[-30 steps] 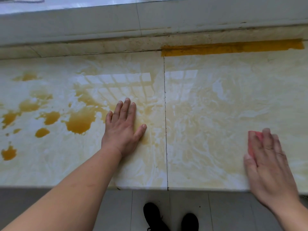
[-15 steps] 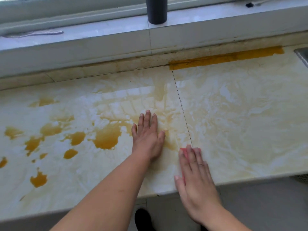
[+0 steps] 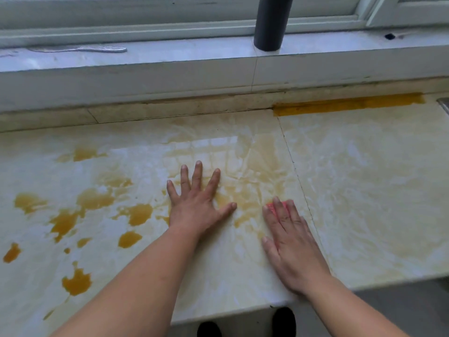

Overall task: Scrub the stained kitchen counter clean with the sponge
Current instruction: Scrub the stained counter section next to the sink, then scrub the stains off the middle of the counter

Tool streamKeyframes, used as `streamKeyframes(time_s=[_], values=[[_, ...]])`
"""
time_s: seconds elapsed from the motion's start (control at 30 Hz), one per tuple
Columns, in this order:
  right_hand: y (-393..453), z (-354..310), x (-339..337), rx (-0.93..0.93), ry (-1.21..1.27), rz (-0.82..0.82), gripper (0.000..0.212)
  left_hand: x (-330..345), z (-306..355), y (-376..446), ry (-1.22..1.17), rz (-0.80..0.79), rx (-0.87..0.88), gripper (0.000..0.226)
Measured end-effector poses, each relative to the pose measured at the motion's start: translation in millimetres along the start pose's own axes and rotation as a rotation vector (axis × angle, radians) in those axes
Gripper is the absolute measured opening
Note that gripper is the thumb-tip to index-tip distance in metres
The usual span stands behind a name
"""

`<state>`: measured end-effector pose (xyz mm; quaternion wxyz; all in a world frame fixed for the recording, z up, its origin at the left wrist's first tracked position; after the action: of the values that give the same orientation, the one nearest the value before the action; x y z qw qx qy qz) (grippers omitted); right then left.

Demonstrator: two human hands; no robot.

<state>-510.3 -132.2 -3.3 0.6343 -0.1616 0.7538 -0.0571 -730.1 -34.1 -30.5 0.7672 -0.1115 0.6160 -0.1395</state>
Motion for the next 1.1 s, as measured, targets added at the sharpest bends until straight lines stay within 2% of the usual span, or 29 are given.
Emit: streamKeyframes(time_s=[0.27, 0.43, 0.57, 0.63, 0.77, 0.9, 1.0, 1.1], values=[[145, 6, -41, 0.046, 0.040, 0.004, 0.063, 2, -2, 1, 0.048, 0.035, -0.017, 0.099], [101, 13, -33, -0.059, 0.055, 0.072, 0.061, 2, -4, -2, 0.030, 0.061, -0.012, 0.099], [82, 41, -31, -0.147, -0.012, 0.047, 0.062, -1, -1, -5, 0.000, 0.093, -0.011, 0.101], [108, 74, -42, -0.059, 0.007, 0.104, 0.061, 1, -2, -5, 0.001, 0.097, -0.010, 0.100], [175, 169, -77, 0.354, 0.068, 0.229, 0.061, 1, -3, -6, -0.021, 0.149, 0.003, 0.098], [236, 183, -96, 0.526, 0.122, 0.245, 0.064, 3, -4, -3, -0.021, 0.194, 0.012, 0.097], [269, 137, -96, 0.435, 0.099, 0.209, 0.064, 5, -5, -1, -0.007, 0.183, 0.022, 0.099], [268, 55, -80, 0.131, 0.063, 0.164, 0.064, 6, -4, -1, 0.004, 0.177, 0.031, 0.099]])
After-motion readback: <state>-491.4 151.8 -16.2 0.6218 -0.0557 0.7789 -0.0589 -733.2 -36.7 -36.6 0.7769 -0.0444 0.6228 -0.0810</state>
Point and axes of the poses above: each hand's wrist, its own y-axis towards the middle knuckle, its own x-axis out of the palm, z = x × y, the point moved 5 cm from there along y, towards the middle knuckle, and after that the axes turned 6 degrees about -y, right-handed, at the moved point
